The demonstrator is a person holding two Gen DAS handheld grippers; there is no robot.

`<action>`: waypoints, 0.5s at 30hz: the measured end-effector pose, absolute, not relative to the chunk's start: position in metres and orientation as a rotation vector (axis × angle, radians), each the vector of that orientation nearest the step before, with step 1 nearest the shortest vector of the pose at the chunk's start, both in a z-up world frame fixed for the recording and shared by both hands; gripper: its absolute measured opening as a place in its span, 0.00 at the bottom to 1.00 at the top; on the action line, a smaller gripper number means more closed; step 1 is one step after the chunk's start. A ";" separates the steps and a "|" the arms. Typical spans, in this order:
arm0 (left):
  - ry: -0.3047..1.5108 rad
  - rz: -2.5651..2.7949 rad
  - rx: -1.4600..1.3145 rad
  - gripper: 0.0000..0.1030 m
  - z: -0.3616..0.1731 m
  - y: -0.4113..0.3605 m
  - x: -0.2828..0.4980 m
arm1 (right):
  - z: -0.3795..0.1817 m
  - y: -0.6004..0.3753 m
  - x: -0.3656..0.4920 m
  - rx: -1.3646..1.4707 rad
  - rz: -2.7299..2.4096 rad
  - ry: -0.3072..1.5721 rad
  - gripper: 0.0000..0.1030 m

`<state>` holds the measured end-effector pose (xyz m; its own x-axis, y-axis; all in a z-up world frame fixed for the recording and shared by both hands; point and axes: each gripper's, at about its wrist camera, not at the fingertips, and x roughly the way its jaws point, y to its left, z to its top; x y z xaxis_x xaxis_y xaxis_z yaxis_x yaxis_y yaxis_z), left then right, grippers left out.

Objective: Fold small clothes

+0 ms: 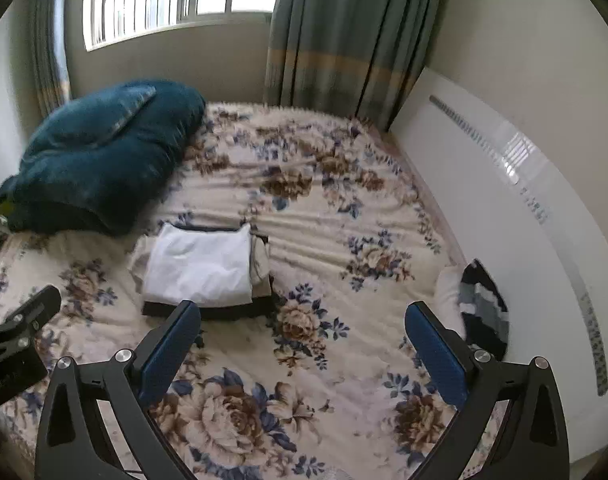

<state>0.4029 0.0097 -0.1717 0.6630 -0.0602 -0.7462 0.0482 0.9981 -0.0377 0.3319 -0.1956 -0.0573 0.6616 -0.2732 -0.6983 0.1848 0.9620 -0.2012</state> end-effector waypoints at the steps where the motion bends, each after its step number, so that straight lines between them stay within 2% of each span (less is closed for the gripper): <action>1: 0.835 -0.066 -0.016 1.00 -0.162 0.010 0.393 | -0.049 -0.194 0.324 -0.116 -0.256 0.797 1.00; 7: 0.786 -0.074 -0.026 1.00 -0.111 0.010 0.342 | 0.016 -0.185 0.265 -0.115 -0.223 0.718 1.00; 15: 0.744 -0.066 -0.032 1.00 -0.070 0.011 0.292 | 0.067 -0.177 0.206 -0.135 -0.206 0.664 1.00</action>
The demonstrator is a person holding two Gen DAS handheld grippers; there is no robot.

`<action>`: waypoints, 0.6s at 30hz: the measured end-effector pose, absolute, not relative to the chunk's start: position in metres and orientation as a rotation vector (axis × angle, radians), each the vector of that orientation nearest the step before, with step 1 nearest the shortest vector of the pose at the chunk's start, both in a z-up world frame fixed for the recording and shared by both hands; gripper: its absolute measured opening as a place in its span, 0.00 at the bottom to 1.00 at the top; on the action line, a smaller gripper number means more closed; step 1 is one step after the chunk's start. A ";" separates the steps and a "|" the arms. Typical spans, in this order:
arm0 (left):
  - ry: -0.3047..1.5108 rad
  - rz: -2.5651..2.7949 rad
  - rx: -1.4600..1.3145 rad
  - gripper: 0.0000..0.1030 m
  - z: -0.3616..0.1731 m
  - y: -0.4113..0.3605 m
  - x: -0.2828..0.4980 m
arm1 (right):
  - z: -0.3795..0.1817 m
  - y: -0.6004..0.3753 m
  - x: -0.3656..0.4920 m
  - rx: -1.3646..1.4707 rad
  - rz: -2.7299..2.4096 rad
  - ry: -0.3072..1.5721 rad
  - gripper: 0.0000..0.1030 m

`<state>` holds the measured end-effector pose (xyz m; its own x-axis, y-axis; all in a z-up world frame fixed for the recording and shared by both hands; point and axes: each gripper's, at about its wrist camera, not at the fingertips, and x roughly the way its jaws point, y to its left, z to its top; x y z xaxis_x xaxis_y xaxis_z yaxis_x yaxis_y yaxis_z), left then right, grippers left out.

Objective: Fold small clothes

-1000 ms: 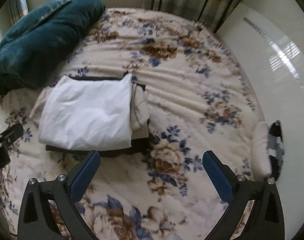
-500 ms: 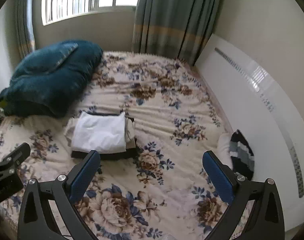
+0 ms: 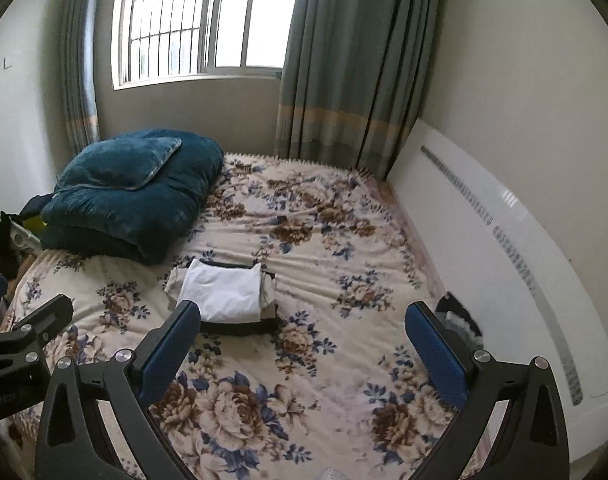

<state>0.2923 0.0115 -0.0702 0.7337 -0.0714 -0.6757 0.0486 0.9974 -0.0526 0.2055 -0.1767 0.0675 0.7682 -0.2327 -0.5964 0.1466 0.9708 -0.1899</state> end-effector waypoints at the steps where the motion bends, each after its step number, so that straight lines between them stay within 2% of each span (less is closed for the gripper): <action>1: 0.740 -0.062 -0.034 1.00 -0.067 0.012 0.288 | 0.071 -0.177 0.201 -0.134 -0.205 0.659 1.00; 18: 0.706 -0.051 -0.059 1.00 -0.042 0.021 0.246 | 0.107 -0.169 0.140 -0.129 -0.184 0.608 1.00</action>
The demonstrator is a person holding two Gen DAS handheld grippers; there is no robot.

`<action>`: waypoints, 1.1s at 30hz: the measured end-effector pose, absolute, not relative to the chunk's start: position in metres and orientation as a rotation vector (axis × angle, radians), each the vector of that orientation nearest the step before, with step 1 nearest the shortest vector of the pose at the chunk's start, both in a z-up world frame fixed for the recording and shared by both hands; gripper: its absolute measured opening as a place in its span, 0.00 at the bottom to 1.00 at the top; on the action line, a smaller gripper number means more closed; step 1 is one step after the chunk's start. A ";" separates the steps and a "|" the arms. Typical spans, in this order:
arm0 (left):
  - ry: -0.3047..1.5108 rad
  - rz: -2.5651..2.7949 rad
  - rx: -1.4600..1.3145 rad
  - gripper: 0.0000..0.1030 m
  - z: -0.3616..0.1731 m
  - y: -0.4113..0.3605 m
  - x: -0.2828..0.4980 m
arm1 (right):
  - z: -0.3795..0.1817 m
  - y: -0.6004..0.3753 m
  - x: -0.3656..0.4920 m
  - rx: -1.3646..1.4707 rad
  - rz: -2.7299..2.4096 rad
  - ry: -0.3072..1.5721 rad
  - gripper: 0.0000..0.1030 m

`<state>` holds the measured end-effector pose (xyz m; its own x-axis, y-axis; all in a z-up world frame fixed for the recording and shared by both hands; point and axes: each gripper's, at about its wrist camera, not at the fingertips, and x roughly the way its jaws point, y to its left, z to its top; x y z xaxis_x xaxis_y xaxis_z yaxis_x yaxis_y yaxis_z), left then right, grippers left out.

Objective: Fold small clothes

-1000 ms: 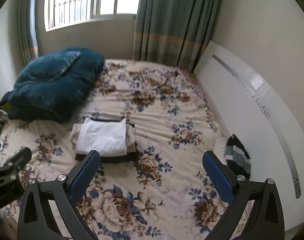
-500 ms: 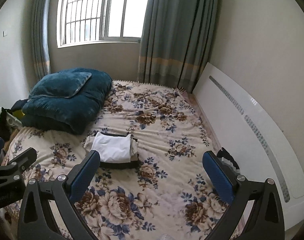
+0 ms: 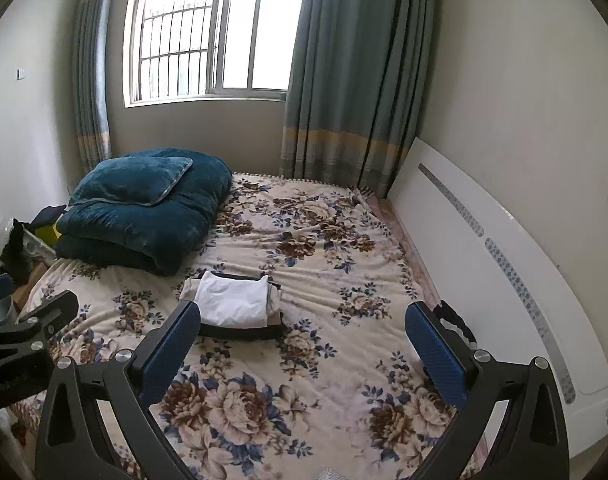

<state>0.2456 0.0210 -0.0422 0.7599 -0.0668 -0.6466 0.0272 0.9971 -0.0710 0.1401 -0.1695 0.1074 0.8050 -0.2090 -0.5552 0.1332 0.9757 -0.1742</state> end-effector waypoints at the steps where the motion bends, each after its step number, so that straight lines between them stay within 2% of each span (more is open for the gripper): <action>1: 0.703 -0.051 -0.057 1.00 -0.042 0.021 0.245 | 0.109 -0.169 0.140 -0.131 -0.183 0.607 1.00; 33: 0.667 -0.028 -0.062 1.00 -0.012 0.031 0.235 | 0.125 -0.165 0.135 -0.114 -0.168 0.589 1.00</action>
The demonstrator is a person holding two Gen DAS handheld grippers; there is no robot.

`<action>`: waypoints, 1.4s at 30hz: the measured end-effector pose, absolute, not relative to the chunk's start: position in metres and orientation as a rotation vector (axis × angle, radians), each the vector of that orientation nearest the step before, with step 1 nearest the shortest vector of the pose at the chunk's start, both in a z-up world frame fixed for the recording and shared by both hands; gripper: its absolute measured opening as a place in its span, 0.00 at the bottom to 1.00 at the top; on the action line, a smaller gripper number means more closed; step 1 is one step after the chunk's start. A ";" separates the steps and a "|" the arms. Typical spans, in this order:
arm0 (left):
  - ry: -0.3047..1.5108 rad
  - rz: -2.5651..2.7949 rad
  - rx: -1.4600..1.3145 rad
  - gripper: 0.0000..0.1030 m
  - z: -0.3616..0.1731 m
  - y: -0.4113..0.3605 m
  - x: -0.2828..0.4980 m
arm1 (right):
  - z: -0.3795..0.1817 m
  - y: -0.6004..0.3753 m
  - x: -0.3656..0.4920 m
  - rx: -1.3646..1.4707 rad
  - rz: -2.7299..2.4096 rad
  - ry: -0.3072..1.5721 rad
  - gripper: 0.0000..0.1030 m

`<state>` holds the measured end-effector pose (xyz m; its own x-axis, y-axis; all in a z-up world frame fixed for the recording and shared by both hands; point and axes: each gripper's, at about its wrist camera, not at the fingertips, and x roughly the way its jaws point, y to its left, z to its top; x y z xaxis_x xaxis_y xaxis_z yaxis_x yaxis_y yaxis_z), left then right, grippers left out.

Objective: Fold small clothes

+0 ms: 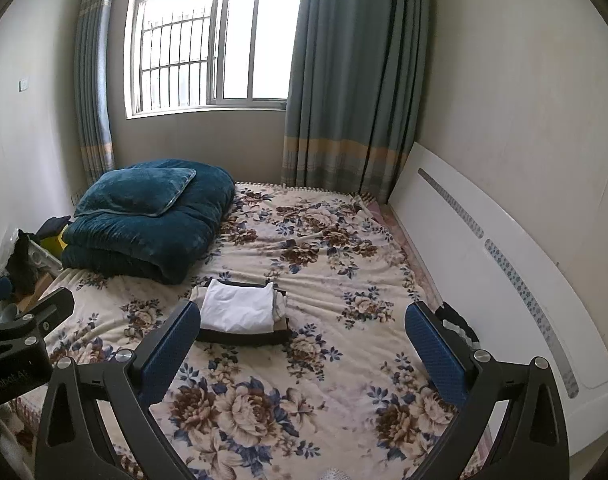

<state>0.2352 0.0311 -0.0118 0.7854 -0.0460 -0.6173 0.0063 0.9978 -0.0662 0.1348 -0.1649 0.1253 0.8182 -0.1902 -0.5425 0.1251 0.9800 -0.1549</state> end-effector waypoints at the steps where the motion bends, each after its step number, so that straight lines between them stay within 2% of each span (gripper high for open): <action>1: 0.666 -0.028 -0.063 1.00 -0.009 0.032 0.237 | 0.125 -0.165 0.135 -0.115 -0.167 0.589 1.00; 42: 0.654 -0.011 -0.066 1.00 -0.013 0.032 0.233 | 0.127 -0.156 0.133 -0.102 -0.178 0.590 1.00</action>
<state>0.2330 0.0318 -0.0128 0.7935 -0.0308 -0.6078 -0.0109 0.9978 -0.0649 0.1325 -0.1561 0.1274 0.8165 -0.1954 -0.5432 0.1371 0.9797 -0.1462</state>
